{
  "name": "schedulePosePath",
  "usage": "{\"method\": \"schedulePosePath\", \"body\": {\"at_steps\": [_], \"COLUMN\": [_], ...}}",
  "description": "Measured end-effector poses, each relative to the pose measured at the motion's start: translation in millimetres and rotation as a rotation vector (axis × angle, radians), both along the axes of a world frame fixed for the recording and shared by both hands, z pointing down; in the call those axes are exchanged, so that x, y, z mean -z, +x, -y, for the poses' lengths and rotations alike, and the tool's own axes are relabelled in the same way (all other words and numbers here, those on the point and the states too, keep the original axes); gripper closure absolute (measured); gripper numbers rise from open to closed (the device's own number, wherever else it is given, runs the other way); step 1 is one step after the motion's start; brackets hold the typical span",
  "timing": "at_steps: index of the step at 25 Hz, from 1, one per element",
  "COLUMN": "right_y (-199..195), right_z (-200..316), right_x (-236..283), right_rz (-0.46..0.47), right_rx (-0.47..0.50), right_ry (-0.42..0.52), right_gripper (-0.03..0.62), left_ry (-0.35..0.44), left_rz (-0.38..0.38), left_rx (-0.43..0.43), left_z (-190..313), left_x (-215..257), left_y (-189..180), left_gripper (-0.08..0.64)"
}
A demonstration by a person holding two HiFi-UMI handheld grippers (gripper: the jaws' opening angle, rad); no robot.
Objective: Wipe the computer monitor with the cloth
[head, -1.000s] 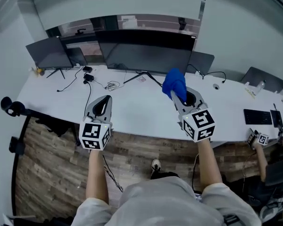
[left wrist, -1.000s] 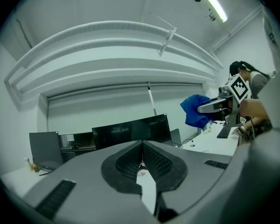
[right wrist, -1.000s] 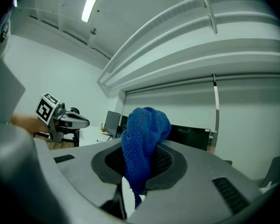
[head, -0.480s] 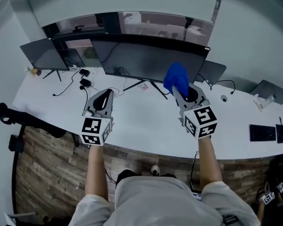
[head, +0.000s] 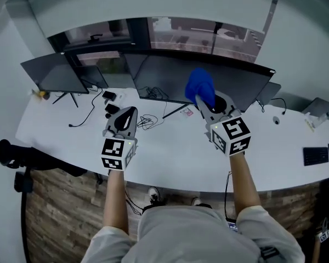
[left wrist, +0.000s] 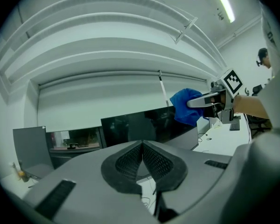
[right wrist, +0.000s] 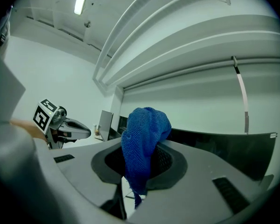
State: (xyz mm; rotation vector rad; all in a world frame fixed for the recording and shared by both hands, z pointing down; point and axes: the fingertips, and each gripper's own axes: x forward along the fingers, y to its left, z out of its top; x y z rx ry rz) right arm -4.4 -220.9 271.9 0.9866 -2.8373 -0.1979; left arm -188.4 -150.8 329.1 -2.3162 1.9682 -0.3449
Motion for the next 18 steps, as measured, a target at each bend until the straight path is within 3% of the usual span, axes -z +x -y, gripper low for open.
{"method": "schedulePosePath", "body": {"at_steps": [5,11,18], "right_y": [-93,-191,-285], "right_z": [17,41,75], "right_x": [11,26,37], "right_rz": [0.004,-0.016,-0.142], "right_rx": [-0.006,0.005,0.022], "right_ry": [0.005,0.026,0.073], "right_gripper": [0.505,0.505,0.505], "left_ry": [0.000,-0.023,-0.029], "left_rz": [-0.013,-0.022,-0.061], "left_rx": [-0.069,-0.124,-0.142], "left_z": [22,37,42], "left_x": [2,-5,-16], "left_y": [-66,-119,-166], "left_gripper": [0.541,0.541,0.541]}}
